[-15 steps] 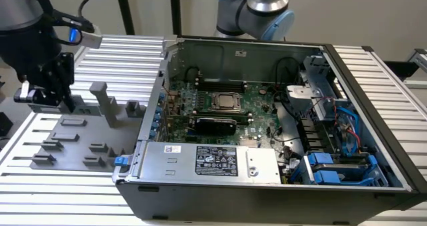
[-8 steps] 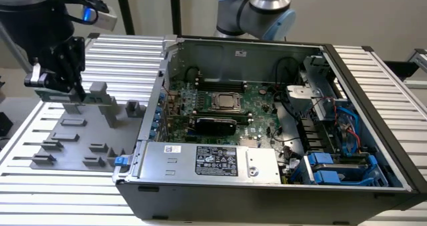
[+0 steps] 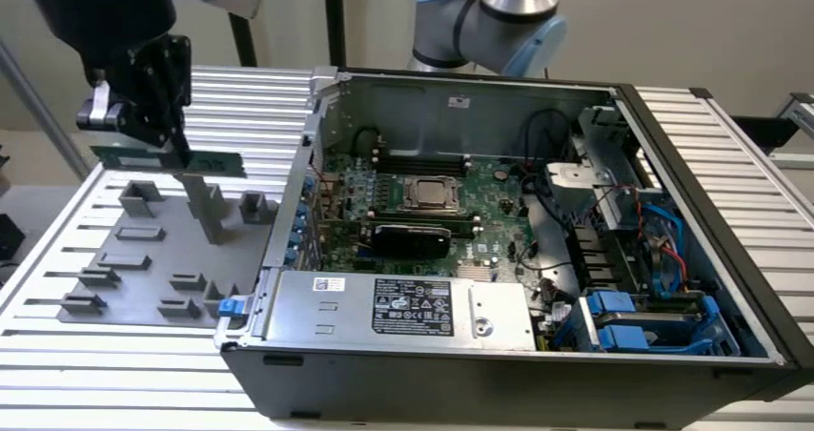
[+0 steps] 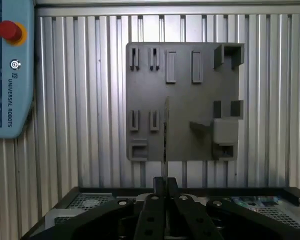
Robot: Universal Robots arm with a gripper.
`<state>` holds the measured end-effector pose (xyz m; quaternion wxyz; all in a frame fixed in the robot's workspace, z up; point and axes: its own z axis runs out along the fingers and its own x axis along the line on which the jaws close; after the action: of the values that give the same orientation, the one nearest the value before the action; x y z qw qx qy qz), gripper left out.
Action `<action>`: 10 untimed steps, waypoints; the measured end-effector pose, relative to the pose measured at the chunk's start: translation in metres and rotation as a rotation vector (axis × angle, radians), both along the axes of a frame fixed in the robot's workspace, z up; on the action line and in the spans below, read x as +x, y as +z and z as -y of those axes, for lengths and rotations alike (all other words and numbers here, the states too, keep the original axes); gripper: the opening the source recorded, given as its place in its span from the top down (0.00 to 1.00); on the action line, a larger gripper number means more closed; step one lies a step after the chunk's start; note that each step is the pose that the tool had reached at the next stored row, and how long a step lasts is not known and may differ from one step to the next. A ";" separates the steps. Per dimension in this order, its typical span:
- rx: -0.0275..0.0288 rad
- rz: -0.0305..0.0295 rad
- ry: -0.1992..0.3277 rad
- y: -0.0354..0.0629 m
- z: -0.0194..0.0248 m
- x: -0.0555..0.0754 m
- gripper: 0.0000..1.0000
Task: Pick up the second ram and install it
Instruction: 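Pick up the second ram and move it above second insertion slot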
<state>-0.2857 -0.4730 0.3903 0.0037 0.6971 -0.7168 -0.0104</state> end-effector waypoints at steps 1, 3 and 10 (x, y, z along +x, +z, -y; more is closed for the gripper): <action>0.0010 -0.0001 0.000 0.0030 0.0000 0.005 1.00; 0.0030 -0.0002 0.000 0.0087 0.0000 0.014 1.00; 0.0080 -0.0001 0.000 0.0213 0.0000 0.046 1.00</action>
<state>-0.2402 -0.4731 0.4116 0.0009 0.6972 -0.7168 -0.0133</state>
